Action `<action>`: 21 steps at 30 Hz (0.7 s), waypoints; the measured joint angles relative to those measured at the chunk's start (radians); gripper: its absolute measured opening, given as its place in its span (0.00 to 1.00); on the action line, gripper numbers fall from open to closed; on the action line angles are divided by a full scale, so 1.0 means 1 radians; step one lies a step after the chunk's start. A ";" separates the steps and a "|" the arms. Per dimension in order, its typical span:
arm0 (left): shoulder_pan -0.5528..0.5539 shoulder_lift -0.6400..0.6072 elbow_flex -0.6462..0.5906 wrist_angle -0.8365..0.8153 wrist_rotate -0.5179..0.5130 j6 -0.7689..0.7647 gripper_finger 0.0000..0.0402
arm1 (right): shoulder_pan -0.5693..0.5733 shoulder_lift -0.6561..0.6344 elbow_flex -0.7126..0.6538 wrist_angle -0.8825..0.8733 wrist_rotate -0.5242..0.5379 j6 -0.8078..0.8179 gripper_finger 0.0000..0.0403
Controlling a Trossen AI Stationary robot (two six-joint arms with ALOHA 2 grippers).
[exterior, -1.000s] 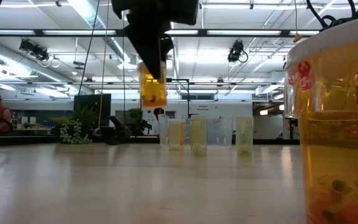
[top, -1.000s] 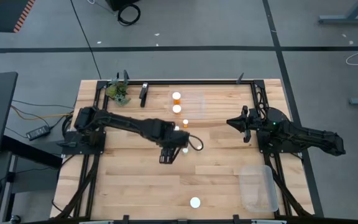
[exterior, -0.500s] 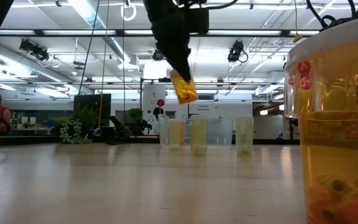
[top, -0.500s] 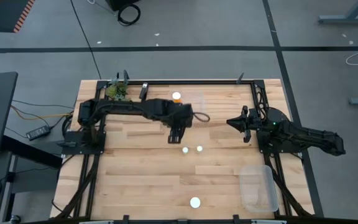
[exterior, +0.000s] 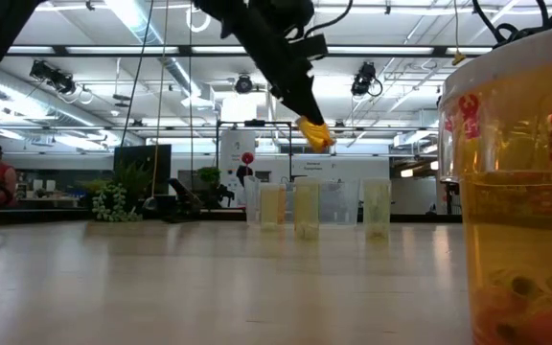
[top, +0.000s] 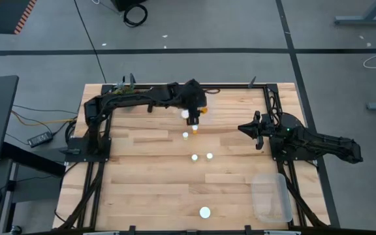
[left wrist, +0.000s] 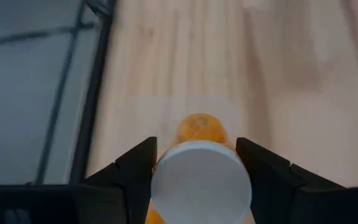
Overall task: Pick and place medicine bottles into bin by pill shape (circle, oval)
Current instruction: Put the orange capsule bottle into the top transparent bin
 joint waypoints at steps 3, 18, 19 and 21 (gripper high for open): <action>0.027 0.033 0.000 0.060 0.013 0.020 0.53 | 0.000 0.000 0.000 0.000 0.000 0.000 0.10; 0.067 0.148 0.041 0.138 0.019 -0.004 0.53 | 0.000 0.000 0.000 0.000 0.000 0.000 0.10; 0.067 0.151 0.065 0.124 0.019 -0.004 0.53 | 0.000 0.000 0.000 0.000 0.000 0.000 0.10; 0.067 0.173 0.132 0.100 0.025 -0.005 0.53 | 0.000 0.000 0.000 0.000 0.000 0.000 0.10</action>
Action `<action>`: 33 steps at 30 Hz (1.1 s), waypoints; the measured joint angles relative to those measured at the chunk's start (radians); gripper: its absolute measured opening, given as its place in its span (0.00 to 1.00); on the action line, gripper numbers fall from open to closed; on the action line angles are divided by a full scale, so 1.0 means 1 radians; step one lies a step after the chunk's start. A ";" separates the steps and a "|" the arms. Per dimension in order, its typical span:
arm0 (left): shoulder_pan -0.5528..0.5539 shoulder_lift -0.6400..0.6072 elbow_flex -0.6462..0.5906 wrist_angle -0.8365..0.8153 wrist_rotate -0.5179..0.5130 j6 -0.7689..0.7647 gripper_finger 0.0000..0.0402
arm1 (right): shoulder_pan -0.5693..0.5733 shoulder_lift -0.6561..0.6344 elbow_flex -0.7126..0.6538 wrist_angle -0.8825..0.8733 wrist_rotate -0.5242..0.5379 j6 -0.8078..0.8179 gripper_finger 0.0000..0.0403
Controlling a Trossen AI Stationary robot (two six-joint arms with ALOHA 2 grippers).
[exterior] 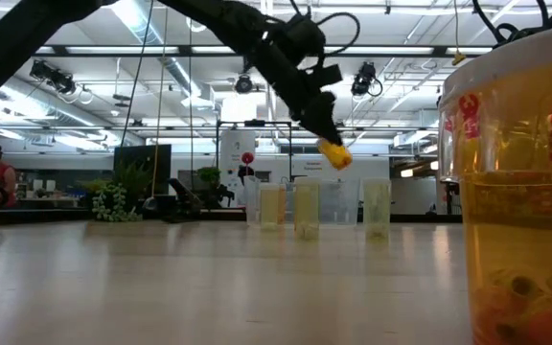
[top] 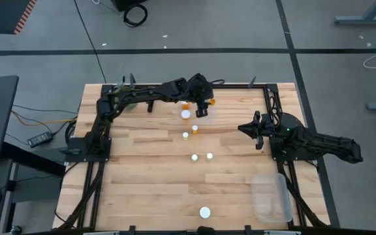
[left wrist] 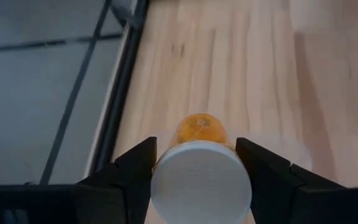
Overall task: Pick and place medicine bottles into bin by pill shape (circle, oval)
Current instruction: Put the orange capsule bottle into the top transparent bin
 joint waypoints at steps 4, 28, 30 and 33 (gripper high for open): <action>0.002 0.094 0.184 -0.178 0.006 0.005 0.52 | 0.000 0.000 0.000 0.000 0.000 0.000 0.10; 0.031 0.254 0.324 -0.464 -0.026 -0.080 0.53 | 0.000 0.001 0.000 0.000 0.000 0.000 0.10; 0.032 0.254 0.324 -0.462 -0.029 -0.080 0.53 | 0.000 0.001 0.000 0.000 0.000 0.000 0.10; 0.032 0.254 0.324 -0.464 -0.029 -0.079 0.53 | 0.000 0.001 0.000 0.000 0.000 0.000 0.10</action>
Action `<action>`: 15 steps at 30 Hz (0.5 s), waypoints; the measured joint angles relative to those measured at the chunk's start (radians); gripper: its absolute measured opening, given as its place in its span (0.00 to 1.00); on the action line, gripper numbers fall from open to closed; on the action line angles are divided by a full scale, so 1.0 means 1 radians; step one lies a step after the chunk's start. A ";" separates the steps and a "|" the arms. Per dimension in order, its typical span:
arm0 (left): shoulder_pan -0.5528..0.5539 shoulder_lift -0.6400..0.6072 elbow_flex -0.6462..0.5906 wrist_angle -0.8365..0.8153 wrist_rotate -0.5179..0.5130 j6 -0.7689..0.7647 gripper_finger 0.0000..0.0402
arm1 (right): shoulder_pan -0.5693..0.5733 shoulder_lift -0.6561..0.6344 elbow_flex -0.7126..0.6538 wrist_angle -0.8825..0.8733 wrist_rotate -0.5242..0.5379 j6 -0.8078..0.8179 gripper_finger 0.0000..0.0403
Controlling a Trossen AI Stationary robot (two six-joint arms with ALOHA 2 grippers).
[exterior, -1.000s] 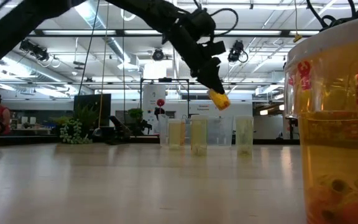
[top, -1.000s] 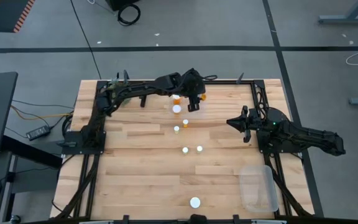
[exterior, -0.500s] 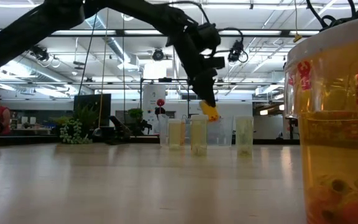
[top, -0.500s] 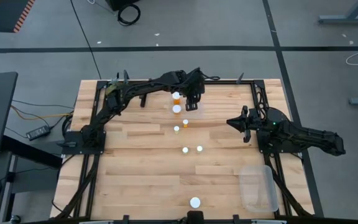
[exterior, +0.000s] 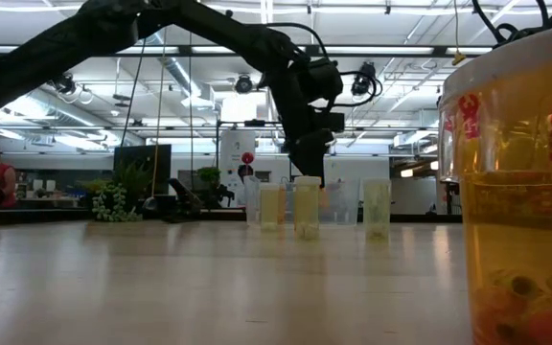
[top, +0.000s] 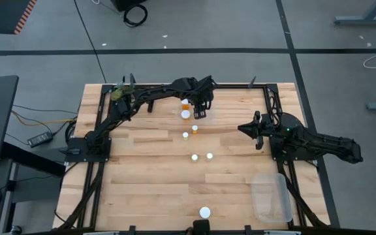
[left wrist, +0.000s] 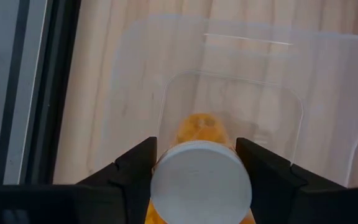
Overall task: Pick and place medicine bottles into bin by pill shape (circle, oval)
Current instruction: Put the orange capsule bottle into the top transparent bin
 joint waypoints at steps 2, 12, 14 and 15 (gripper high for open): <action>0.000 0.000 0.000 -0.001 0.000 0.000 0.55 | 0.000 0.000 0.000 0.000 0.000 0.000 0.10; 0.001 0.000 0.000 -0.022 0.000 0.003 0.60 | 0.000 0.000 0.000 0.000 0.000 0.000 0.10; 0.002 0.000 0.000 -0.030 0.000 0.009 0.60 | 0.000 0.000 0.000 0.000 0.000 0.000 0.10; 0.002 0.000 0.000 -0.031 0.000 0.011 0.60 | 0.000 0.000 0.000 0.000 0.000 0.000 0.10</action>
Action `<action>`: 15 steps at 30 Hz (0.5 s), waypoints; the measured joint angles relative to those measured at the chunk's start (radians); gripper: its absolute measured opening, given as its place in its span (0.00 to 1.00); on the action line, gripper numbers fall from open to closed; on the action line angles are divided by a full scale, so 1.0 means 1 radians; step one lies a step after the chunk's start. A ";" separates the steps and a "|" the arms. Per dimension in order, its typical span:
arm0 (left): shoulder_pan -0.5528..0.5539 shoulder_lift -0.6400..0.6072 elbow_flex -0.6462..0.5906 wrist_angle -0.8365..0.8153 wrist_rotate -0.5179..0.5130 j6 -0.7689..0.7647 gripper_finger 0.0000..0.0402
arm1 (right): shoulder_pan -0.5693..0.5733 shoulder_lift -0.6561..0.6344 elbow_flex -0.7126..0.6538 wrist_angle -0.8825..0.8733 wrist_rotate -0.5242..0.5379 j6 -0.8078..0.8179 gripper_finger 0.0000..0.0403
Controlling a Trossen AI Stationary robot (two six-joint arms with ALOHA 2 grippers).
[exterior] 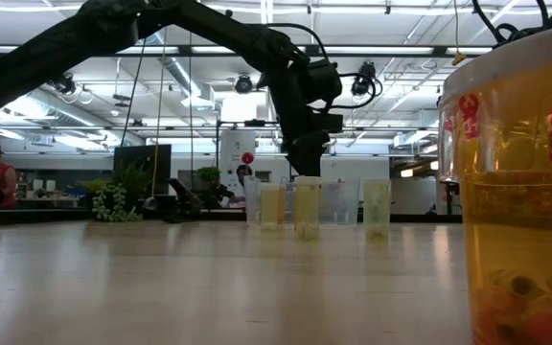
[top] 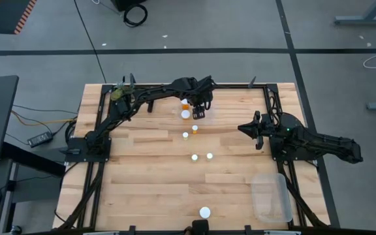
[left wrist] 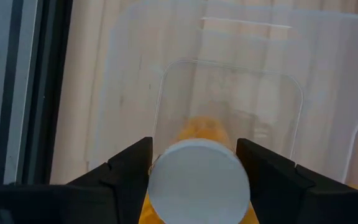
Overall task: Pick and place medicine bottles into bin by pill shape (circle, oval)
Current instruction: Put the orange capsule bottle into the top transparent bin
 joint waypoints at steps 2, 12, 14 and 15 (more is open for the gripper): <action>0.000 -0.001 0.000 0.000 0.000 0.000 0.60 | 0.000 0.000 0.000 0.000 0.000 0.000 0.10; -0.005 -0.002 0.002 -0.001 -0.008 0.018 0.70 | 0.000 0.000 0.000 0.000 0.000 0.000 0.10; -0.006 -0.008 0.011 -0.014 -0.022 0.030 0.71 | 0.000 0.000 0.000 0.000 0.000 0.000 0.10; -0.009 -0.010 0.022 -0.016 -0.025 0.037 0.71 | 0.000 0.000 0.000 0.000 0.000 0.000 0.10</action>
